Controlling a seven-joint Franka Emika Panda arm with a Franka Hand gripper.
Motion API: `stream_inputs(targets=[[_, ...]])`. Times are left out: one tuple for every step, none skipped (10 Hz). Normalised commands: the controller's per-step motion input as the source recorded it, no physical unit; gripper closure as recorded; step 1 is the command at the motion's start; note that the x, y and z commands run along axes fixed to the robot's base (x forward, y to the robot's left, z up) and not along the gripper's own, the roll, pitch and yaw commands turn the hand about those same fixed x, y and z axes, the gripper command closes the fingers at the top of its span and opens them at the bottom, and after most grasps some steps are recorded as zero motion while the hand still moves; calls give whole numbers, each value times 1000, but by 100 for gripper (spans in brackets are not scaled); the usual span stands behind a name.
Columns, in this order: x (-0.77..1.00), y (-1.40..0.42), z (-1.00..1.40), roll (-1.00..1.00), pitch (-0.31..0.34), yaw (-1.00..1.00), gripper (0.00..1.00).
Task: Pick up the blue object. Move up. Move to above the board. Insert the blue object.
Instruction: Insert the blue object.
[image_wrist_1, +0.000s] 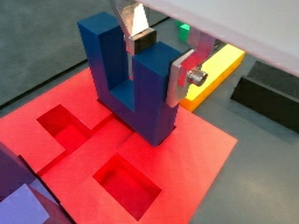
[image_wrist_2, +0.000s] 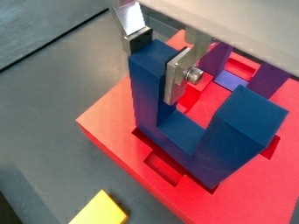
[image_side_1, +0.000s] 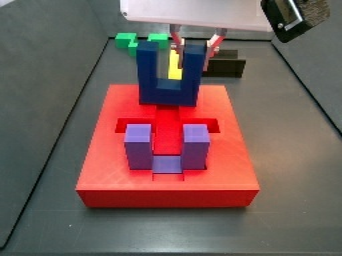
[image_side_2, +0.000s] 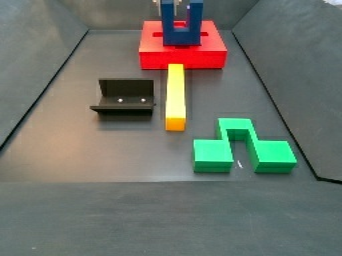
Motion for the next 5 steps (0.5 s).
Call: stream_inputs(targets=[[0, 103, -231, 0, -21, 57, 100], [0, 157, -166, -20, -33, 117, 100], [0, 163, -106, -43, -36, 163, 100], [0, 186, 0, -74, -23, 177, 100], [0, 189, 40, -90, 0, 131, 100]])
